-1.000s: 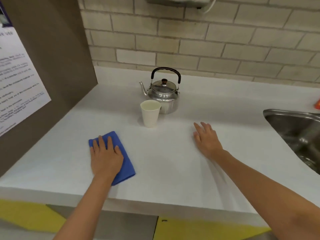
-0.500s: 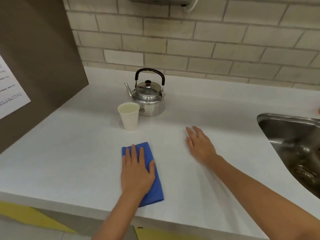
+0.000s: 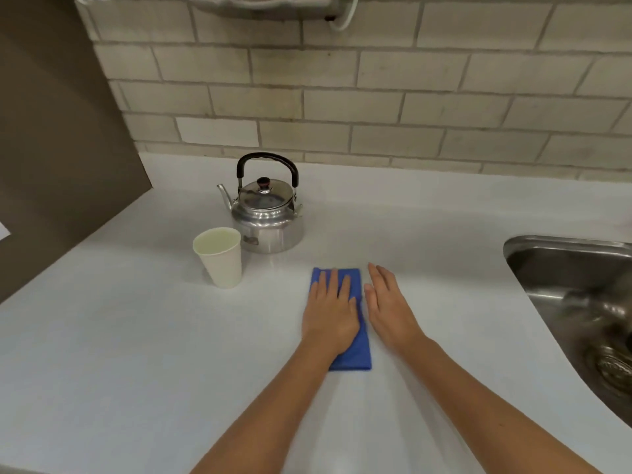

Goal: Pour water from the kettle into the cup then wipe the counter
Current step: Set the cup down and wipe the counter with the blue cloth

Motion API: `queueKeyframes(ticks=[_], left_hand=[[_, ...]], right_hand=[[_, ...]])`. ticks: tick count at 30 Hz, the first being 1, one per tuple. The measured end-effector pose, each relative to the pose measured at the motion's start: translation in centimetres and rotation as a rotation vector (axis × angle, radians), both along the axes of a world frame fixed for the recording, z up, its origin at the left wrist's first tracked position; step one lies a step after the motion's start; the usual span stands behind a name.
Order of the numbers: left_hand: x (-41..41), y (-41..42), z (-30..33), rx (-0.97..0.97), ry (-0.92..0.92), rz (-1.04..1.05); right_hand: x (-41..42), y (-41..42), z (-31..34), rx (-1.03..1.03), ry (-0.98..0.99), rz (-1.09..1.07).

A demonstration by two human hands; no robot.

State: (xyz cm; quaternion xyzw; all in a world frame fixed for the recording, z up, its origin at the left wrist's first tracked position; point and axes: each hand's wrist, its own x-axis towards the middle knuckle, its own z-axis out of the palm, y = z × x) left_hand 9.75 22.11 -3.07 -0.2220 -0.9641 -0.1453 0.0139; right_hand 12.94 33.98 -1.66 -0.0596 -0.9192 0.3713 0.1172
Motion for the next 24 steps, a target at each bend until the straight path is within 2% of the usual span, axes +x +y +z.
queueKeyframes(ticks=[3, 5, 7, 10, 12, 15, 19, 21, 24], left_hand=[[0.8, -3.7, -1.6, 0.028, 0.028, 0.085], [-1.4, -4.0, -1.1, 0.014, 0.012, 0.097], [-4.9, -2.7, 0.0, -0.022, 0.016, 0.062], [-9.0, 0.6, 1.0, -0.063, -0.042, 0.018], [-9.9, 2.2, 1.0, -0.059, -0.090, 0.014], [-8.1, 1.6, 0.7, -0.027, -0.051, -0.008], [-2.1, -4.3, -0.6, 0.079, 0.030, 0.028], [0.5, -6.9, -1.3, 0.072, 0.036, 0.036], [-0.7, -6.7, -1.0, 0.038, 0.041, 0.031]], right_hand=[[-0.2, -0.3, 0.4, 0.055, -0.011, -0.016], [-0.1, -0.3, 0.1, 0.162, -0.001, -0.005], [-0.2, 0.0, -0.5, 0.255, -0.009, -0.014], [-0.4, 0.5, -0.9, 0.192, -0.009, -0.080], [-0.6, 0.4, -1.1, 0.245, 0.013, -0.090], [-0.6, 0.2, -1.2, 0.344, 0.002, -0.081], [-0.4, -0.1, -0.9, 0.425, 0.002, -0.092], [-0.2, -0.2, -0.8, 0.454, -0.026, -0.086], [-0.2, -0.4, -0.7, 0.514, -0.075, -0.074]])
